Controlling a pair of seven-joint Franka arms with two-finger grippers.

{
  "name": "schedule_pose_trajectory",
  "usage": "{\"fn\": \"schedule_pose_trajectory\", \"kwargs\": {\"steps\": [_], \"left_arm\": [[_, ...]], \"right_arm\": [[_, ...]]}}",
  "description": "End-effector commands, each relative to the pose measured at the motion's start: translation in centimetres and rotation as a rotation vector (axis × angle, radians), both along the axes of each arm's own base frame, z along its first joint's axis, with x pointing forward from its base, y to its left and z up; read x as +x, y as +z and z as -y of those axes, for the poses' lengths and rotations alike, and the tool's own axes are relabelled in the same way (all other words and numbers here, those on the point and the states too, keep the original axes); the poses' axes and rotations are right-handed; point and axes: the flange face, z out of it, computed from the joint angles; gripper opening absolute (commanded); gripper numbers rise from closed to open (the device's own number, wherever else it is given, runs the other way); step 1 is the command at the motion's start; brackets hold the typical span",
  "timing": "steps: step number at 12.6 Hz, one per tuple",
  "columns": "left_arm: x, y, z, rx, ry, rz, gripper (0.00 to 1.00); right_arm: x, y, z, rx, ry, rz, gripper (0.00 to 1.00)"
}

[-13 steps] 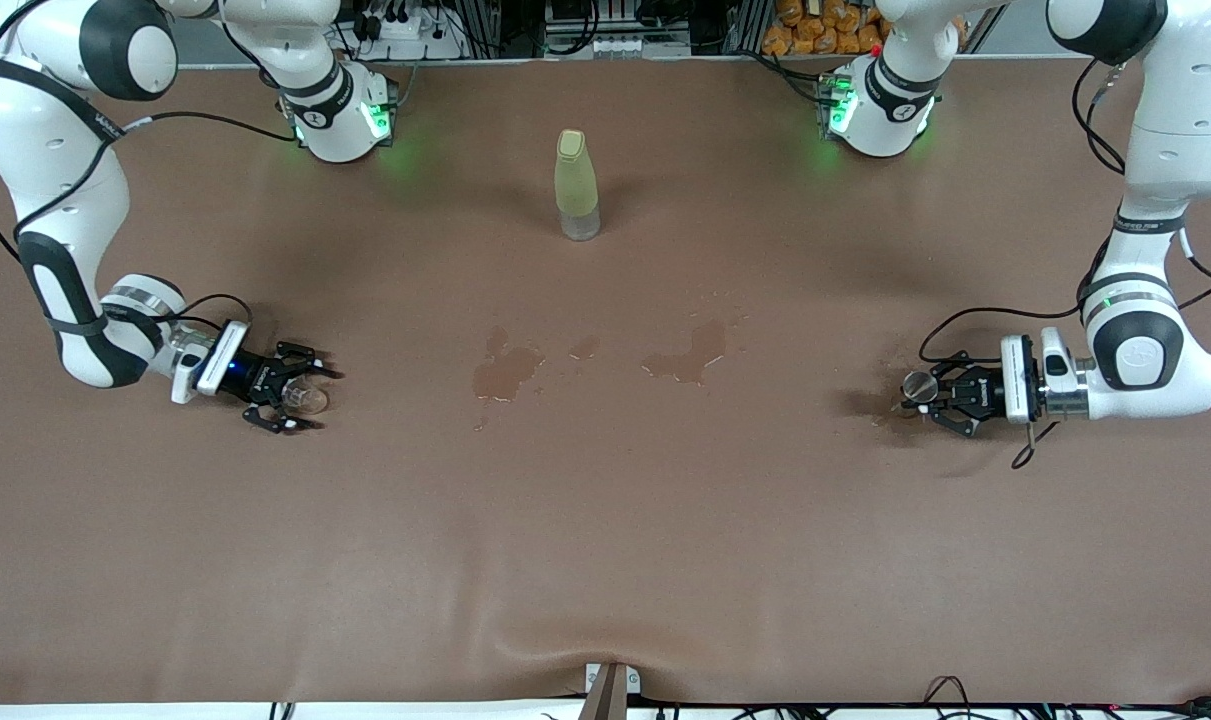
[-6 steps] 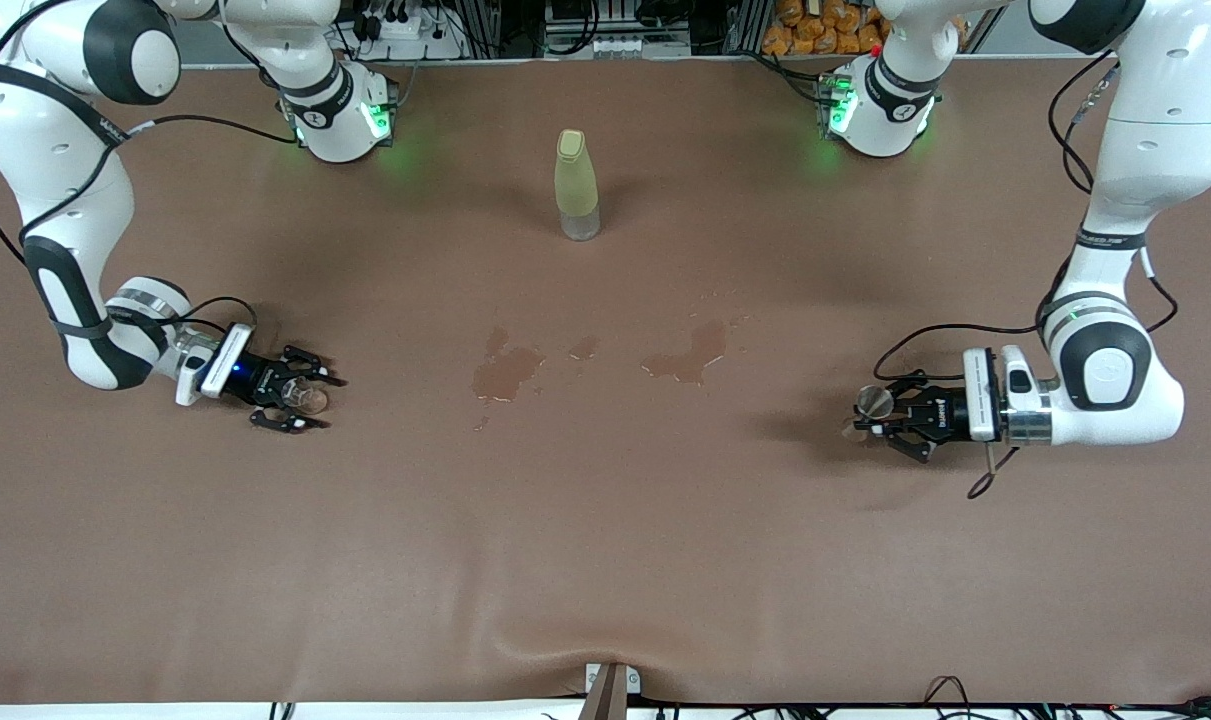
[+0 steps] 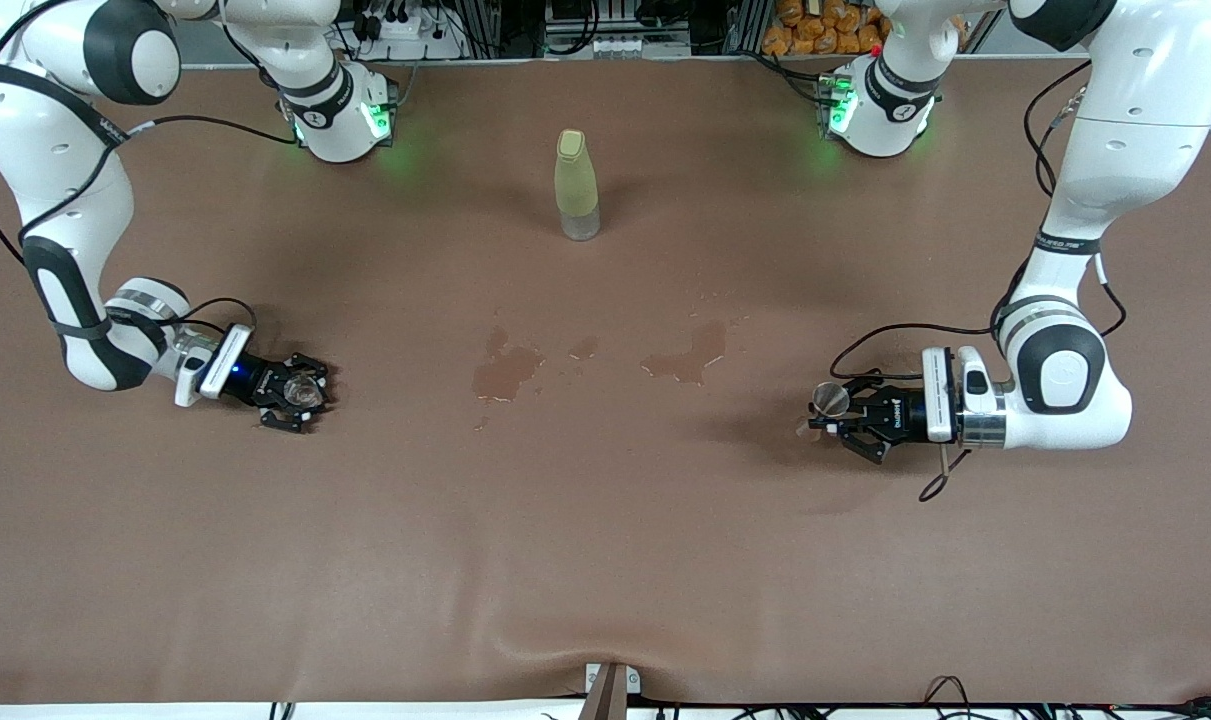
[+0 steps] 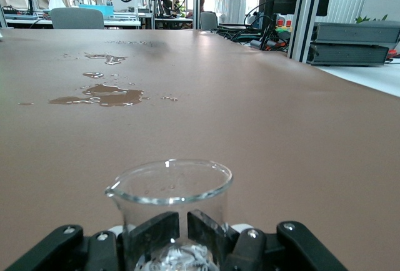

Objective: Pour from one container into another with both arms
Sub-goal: 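Lift the beaker with the right gripper while the left gripper lifts the jigger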

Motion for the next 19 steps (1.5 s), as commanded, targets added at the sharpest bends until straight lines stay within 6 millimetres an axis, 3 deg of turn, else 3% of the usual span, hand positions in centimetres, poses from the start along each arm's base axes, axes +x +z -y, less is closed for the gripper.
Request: {"fn": "schedule_pose_trajectory", "kwargs": {"steps": [1,5,8,10,12,15,17,19], "left_arm": [[0.2,1.3,1.3,-0.023,0.040,-0.030,0.00],[0.5,1.5,2.9,-0.028,0.059,-0.022,0.00],[1.0,1.6,3.6,-0.027,0.052,-0.007,0.00],[1.0,1.5,5.2,-0.011,0.047,0.004,0.00],[0.9,1.7,7.8,-0.028,0.069,0.005,0.00],[0.0,1.8,13.5,-0.034,0.085,0.012,0.00],[1.1,1.9,15.0,-0.057,0.103,0.021,0.00],[0.2,1.6,18.3,-0.078,0.098,0.009,0.00]], "right_arm": [[0.1,0.5,-0.6,-0.040,0.048,0.210,0.00],[2.2,4.5,-2.3,0.033,0.082,0.147,0.00],[3.8,9.8,-3.7,0.080,0.111,0.072,0.00],[4.5,13.7,-4.7,0.116,0.137,0.008,0.00],[4.6,16.9,-5.8,0.142,0.168,-0.053,0.00],[4.7,22.1,-7.6,0.178,0.203,-0.150,0.00],[4.4,25.6,-9.1,0.211,0.234,-0.240,0.00],[4.0,29.6,-10.1,0.220,0.236,-0.316,0.00]]}}
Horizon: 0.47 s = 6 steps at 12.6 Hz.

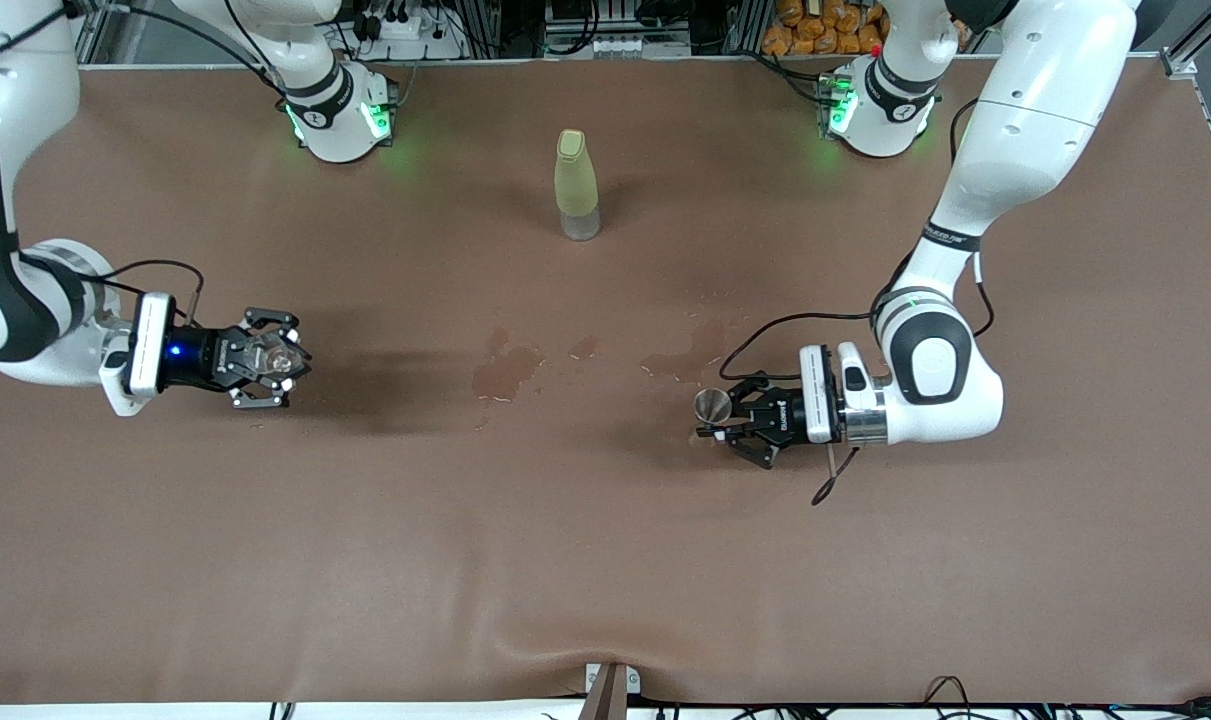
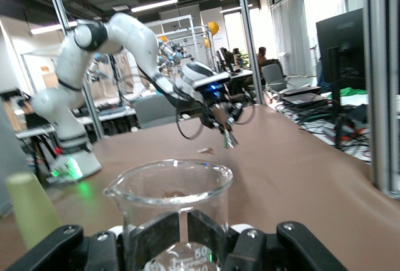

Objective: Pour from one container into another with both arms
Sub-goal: 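Bring the beaker over the jigger with the right gripper while the left gripper approaches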

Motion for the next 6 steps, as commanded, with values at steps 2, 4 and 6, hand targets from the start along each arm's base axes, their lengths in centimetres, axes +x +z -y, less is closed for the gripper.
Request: {"fn": "schedule_pose_trajectory", "kwargs": {"steps": [2,4,6], "left_arm": [[-0.8,0.1,6.0,-0.065,0.054,-0.030,0.00],[-1.4,-0.2,8.6,-0.059,0.062,-0.027,0.00],[-1.6,0.2,11.0,-0.038,0.065,-0.001,0.00]], "right_arm": [[-1.6,6.4,-1.4,-0.023,0.008,-0.097,0.00],[-2.1,7.1,-2.4,-0.016,0.028,-0.124,0.00],[-2.3,7.4,-3.9,-0.007,0.042,-0.153,0.00]]}}
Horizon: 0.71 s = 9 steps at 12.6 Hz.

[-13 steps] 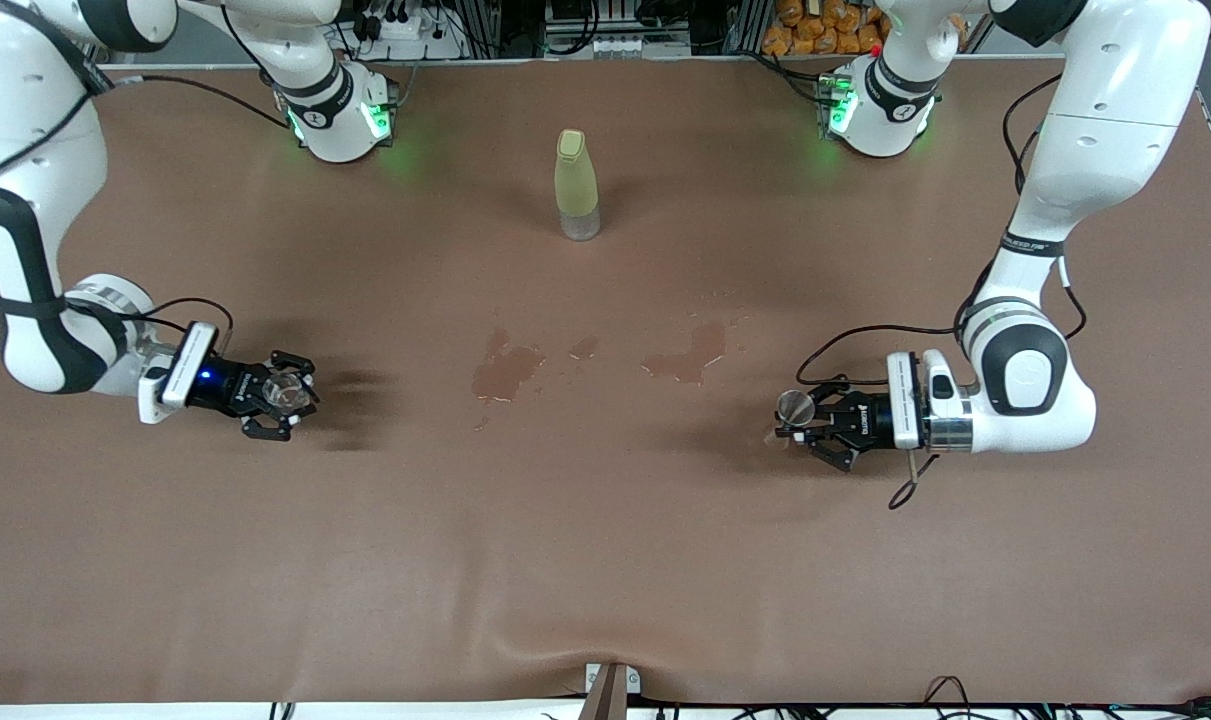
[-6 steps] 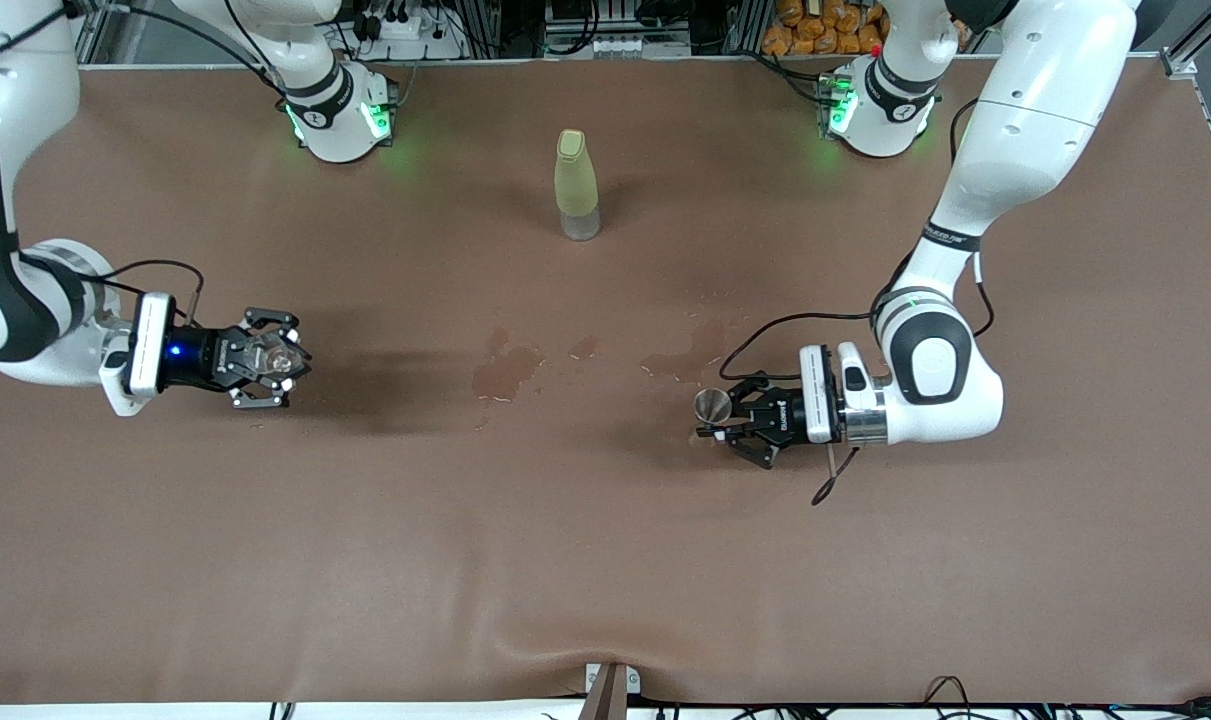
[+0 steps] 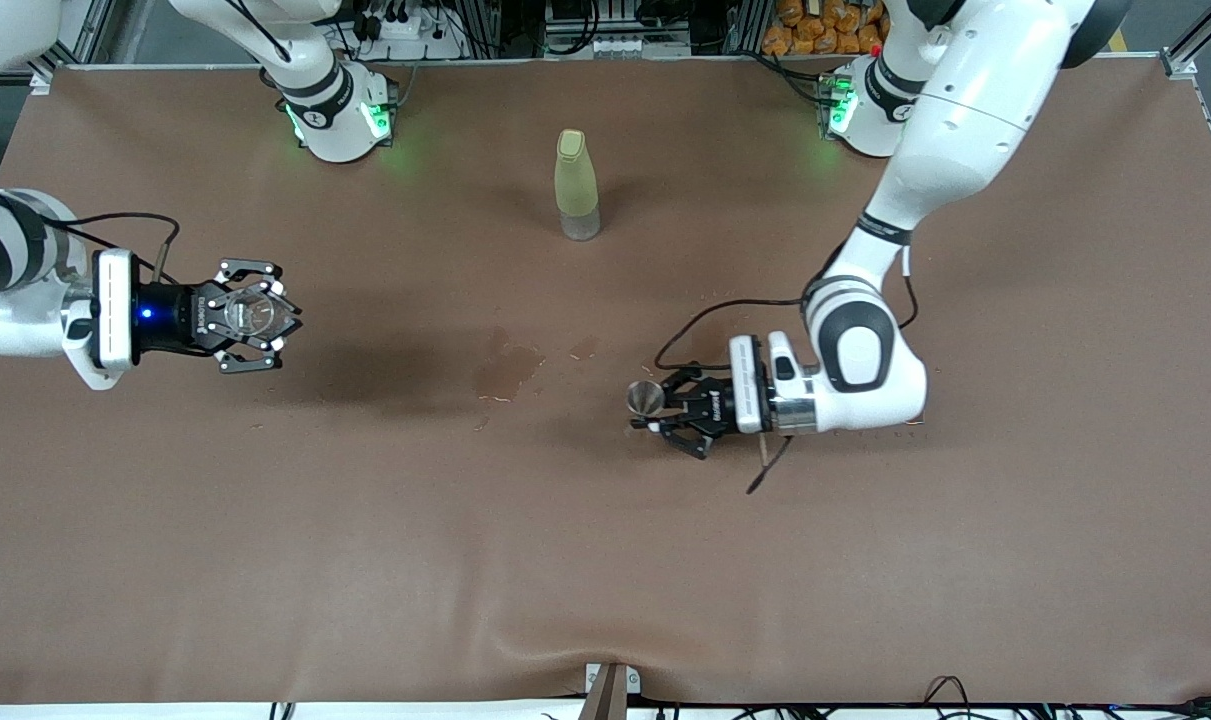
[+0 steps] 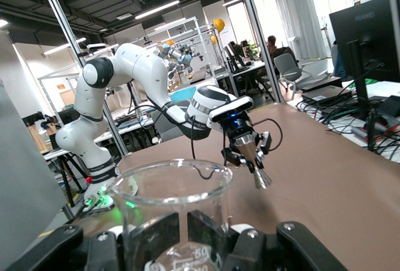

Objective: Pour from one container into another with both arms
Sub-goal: 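Bring the beaker over the jigger with the right gripper while the left gripper approaches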

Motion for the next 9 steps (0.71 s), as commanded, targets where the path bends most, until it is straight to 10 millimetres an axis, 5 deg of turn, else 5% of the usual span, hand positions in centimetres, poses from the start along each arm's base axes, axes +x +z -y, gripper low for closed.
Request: {"fn": "schedule_pose_trajectory", "kwargs": {"steps": [1,9], "left_arm": [[0.6,0.3,2.3,-0.002,0.050,-0.003,0.00],[-3.2,-0.5,10.7,-0.035,0.059,-0.079,0.00]], "right_arm": [[-1.4,0.7,-2.0,0.006,0.010,-0.068,0.00],[-1.6,0.7,-9.1,0.073,-0.027,-0.084,0.00]]}}
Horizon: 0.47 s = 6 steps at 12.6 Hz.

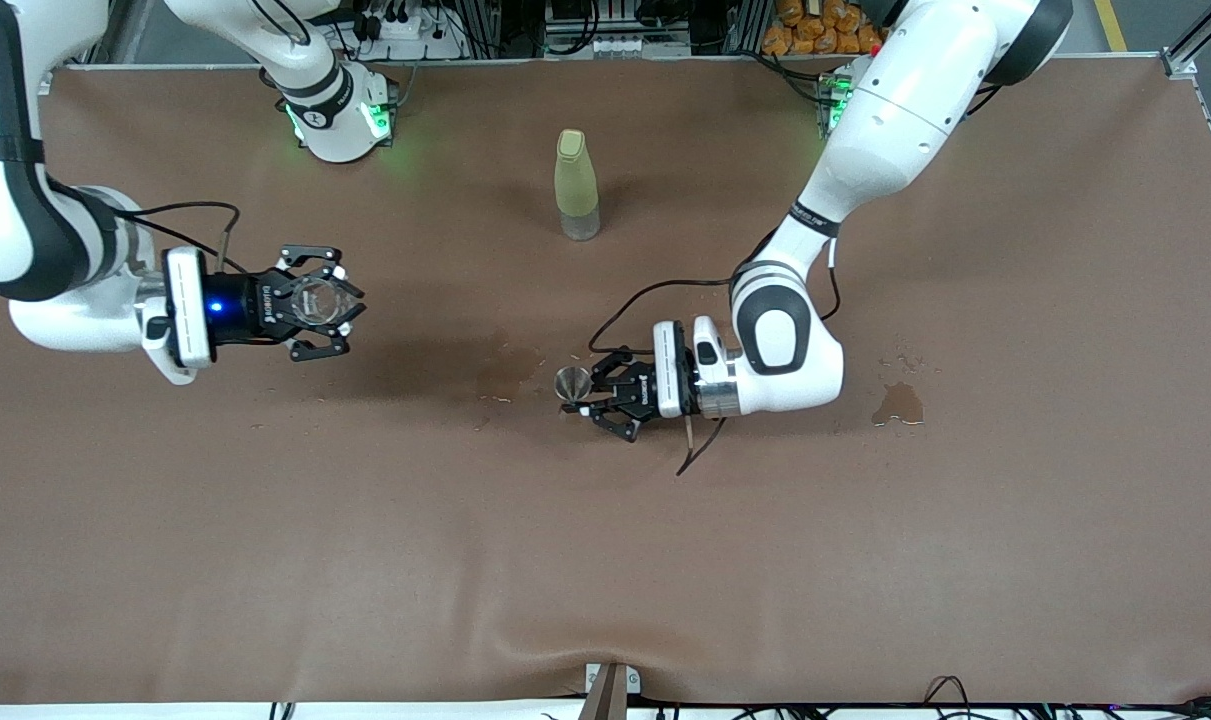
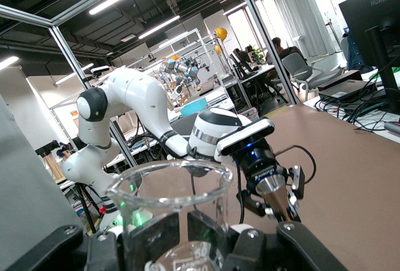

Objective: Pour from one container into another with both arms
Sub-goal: 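Bring the beaker over the jigger with the right gripper while the left gripper approaches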

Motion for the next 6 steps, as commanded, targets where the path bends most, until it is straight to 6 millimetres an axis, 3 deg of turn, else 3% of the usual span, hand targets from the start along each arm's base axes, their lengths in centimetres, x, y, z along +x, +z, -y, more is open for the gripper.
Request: {"fn": "schedule_pose_trajectory", "kwargs": {"steps": [1,6], "left_arm": [[-0.8,0.7,3.0,-0.004,0.045,-0.011,0.00],[-3.4,0.6,7.5,0.046,0.063,-0.013,0.00]], "right_arm": [[-0.9,0.9,-2.4,0.030,-0.030,0.039,0.00],[-2.3,-1.4,-8.0,0.056,-0.085,0.052,0.00]]}}
